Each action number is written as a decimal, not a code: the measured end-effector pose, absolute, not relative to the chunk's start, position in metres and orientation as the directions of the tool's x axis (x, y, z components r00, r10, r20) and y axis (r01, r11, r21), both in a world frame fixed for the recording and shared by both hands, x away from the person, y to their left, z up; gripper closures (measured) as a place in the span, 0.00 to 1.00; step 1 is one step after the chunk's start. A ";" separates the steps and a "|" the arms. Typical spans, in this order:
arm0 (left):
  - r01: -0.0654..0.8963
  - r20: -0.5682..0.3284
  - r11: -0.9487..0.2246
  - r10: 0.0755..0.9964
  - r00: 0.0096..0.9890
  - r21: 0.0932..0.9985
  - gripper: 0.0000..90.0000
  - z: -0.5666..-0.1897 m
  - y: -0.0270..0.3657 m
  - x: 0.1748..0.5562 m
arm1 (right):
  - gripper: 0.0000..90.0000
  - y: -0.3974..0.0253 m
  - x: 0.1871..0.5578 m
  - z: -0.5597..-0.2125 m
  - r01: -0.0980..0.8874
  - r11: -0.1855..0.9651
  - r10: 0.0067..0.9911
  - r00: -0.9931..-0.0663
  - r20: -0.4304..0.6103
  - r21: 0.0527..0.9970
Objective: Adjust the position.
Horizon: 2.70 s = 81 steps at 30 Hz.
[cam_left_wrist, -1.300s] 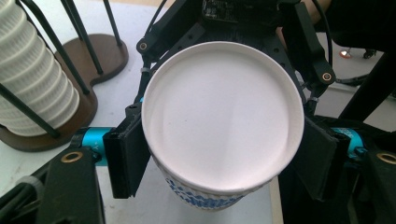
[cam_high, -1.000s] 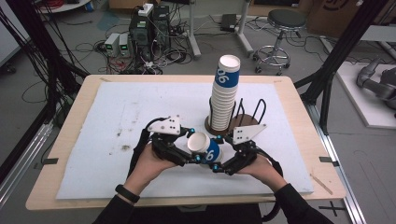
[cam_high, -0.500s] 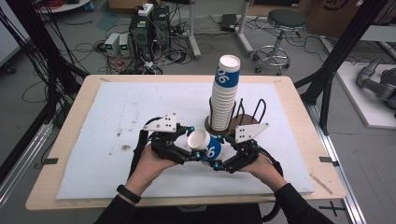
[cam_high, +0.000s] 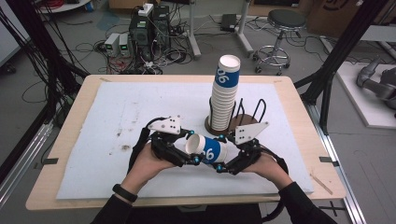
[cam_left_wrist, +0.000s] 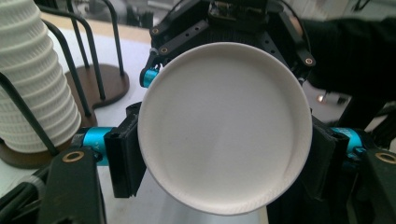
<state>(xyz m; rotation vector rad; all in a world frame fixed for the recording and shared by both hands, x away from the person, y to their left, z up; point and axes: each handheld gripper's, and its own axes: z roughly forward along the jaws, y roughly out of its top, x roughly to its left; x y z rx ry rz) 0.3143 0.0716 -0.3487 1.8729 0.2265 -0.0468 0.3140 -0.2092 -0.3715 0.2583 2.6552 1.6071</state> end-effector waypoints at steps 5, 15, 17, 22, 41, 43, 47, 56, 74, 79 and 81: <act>0.176 -0.149 -0.197 0.142 0.979 0.964 0.32 -0.352 0.077 0.316 | 0.17 -0.218 0.317 -0.371 0.178 0.339 0.193 -0.974 0.118 0.924; 0.204 -0.186 -0.153 0.126 0.975 0.967 0.32 -0.357 0.078 0.318 | 0.21 -0.215 0.317 -0.372 0.197 0.288 0.179 -0.972 0.149 0.937; 0.219 -0.194 -0.220 0.133 0.972 0.950 0.31 -0.355 0.077 0.319 | 0.22 -0.216 0.317 -0.371 0.177 0.307 0.180 -0.976 0.125 0.935; 0.202 -0.158 -0.339 0.153 0.975 0.919 0.30 -0.351 0.073 0.317 | 0.24 -0.215 0.315 -0.367 0.144 0.374 0.173 -0.981 0.083 0.916; 0.147 -0.133 -0.184 0.089 0.987 0.972 0.32 -0.359 0.083 0.321 | 0.16 -0.226 0.316 -0.356 0.171 0.297 0.191 -0.975 0.117 0.939; 0.147 -0.136 -0.162 0.078 0.988 0.976 0.32 -0.360 0.083 0.321 | 0.16 -0.226 0.316 -0.357 0.181 0.281 0.185 -0.974 0.132 0.942; 0.138 -0.129 -0.161 0.067 0.989 0.977 0.32 -0.362 0.080 0.320 | 0.16 -0.220 0.315 -0.358 0.194 0.265 0.175 -0.973 0.151 0.945; 0.157 -0.136 -0.318 0.087 0.987 0.935 0.29 -0.360 0.073 0.318 | 0.24 -0.220 0.314 -0.358 0.144 0.329 0.159 -0.983 0.095 0.934; 0.062 -0.032 -0.494 0.069 0.997 0.867 0.32 -0.356 0.062 0.312 | 0.20 -0.216 0.311 -0.355 0.105 0.438 0.136 -0.989 0.050 0.893; 0.057 -0.030 -0.423 0.069 0.997 0.905 0.33 -0.358 0.066 0.313 | 0.20 -0.221 0.313 -0.353 0.127 0.409 0.136 -0.988 0.078 0.904; 0.054 -0.024 -0.408 0.078 0.997 0.911 0.33 -0.358 0.068 0.314 | 0.20 -0.223 0.314 -0.353 0.136 0.397 0.145 -0.986 0.084 0.908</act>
